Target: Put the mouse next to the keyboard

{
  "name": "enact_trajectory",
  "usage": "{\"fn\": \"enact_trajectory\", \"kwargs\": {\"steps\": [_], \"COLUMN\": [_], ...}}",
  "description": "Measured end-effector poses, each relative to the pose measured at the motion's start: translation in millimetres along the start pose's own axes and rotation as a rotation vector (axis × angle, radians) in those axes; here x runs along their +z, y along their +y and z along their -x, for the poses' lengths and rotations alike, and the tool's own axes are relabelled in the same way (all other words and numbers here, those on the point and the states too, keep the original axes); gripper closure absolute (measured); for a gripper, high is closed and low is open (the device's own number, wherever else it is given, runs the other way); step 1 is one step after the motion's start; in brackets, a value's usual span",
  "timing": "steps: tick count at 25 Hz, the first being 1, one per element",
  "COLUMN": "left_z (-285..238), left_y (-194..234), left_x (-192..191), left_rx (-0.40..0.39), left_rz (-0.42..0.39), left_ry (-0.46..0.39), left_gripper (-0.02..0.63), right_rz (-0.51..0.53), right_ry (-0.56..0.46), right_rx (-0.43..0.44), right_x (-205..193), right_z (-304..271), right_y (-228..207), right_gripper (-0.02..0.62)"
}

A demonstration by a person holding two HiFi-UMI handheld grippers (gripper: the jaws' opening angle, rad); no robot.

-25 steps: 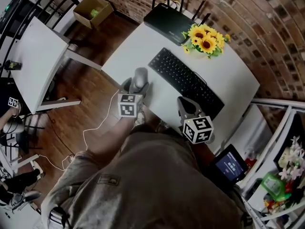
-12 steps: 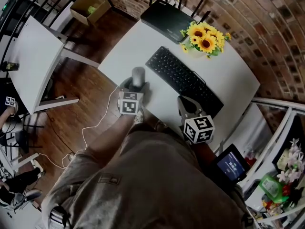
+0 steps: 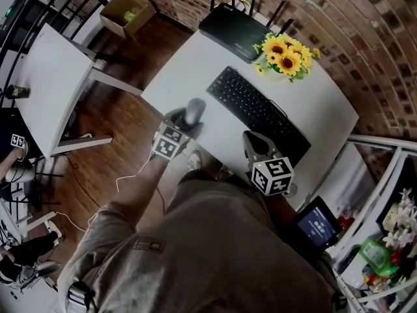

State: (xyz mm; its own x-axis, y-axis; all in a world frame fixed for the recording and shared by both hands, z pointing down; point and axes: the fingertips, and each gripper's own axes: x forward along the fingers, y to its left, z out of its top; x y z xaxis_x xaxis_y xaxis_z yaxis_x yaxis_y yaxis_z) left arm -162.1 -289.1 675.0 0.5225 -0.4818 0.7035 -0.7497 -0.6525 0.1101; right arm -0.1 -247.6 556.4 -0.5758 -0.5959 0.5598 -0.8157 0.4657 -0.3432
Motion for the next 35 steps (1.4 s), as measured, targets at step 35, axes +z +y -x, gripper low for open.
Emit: {"fn": "enact_trajectory", "kwargs": {"steps": [35], "left_z": [-2], "left_y": [2], "left_x": [10], "left_rx": [0.129], "left_rz": [0.056], "left_ry": [-0.013], "left_gripper": [0.302], "right_rz": [-0.014], "right_ry": [-0.020], "right_rx": [-0.016], "right_x": [0], "right_z": [7], "right_y": [3], "right_gripper": [0.584]}}
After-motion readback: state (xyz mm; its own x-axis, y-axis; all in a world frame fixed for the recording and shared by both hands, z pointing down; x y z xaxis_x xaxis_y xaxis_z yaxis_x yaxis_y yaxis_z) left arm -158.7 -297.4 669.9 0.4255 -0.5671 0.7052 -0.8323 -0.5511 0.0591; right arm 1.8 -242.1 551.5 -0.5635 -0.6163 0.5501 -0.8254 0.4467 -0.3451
